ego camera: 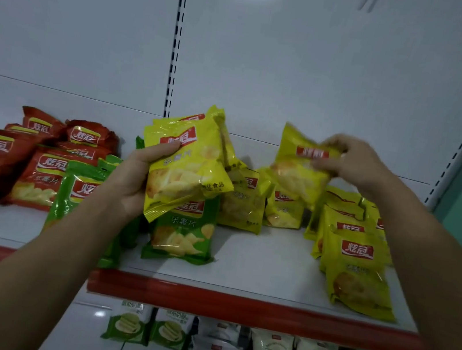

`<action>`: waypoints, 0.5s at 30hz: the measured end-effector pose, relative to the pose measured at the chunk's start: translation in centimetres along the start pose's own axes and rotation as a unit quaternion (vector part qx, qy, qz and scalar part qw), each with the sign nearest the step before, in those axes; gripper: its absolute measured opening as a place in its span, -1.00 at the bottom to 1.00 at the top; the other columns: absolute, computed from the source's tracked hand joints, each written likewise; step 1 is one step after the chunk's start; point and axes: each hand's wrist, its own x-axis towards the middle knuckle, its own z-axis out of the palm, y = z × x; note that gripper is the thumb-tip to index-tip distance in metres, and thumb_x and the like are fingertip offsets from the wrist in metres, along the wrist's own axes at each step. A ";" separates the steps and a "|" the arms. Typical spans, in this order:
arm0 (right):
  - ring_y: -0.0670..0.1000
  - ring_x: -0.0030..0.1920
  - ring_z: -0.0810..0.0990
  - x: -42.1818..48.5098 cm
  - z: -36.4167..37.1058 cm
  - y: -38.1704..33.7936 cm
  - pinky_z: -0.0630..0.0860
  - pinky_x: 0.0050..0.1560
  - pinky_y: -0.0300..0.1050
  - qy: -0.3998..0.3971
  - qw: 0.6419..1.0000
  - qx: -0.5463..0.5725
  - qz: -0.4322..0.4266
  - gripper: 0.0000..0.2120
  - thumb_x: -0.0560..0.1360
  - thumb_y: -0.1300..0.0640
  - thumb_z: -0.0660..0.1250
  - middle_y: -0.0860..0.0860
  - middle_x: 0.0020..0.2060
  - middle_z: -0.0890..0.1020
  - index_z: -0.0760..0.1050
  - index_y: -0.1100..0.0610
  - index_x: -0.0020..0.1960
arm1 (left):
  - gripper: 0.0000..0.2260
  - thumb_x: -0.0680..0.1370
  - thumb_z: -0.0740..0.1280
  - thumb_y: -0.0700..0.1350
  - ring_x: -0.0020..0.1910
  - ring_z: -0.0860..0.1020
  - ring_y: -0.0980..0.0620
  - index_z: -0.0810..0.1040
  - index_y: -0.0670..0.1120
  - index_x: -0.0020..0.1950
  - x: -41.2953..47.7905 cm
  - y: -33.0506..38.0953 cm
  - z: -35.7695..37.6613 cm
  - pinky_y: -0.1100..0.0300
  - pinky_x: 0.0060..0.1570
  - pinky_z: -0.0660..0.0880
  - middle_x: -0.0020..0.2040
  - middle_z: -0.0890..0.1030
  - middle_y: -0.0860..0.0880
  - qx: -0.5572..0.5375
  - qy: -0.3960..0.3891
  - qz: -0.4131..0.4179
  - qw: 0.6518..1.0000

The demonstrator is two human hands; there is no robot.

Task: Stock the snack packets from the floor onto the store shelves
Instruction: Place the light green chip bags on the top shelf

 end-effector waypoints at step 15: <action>0.12 0.25 0.41 1.7 5.5 6.1 0.21 0.28 0.04 -0.039 0.846 -0.525 -0.082 -0.62 0.36 -0.14 0.43 0.06 0.16 0.50 0.52 -0.08 0.14 | -0.73 0.42 0.38 -0.10 -0.23 0.74 -0.12 0.62 -0.13 0.10 -1.2 0.1 1.0 -0.02 -0.32 0.67 -0.10 0.75 -0.14 0.032 0.033 0.007 0.999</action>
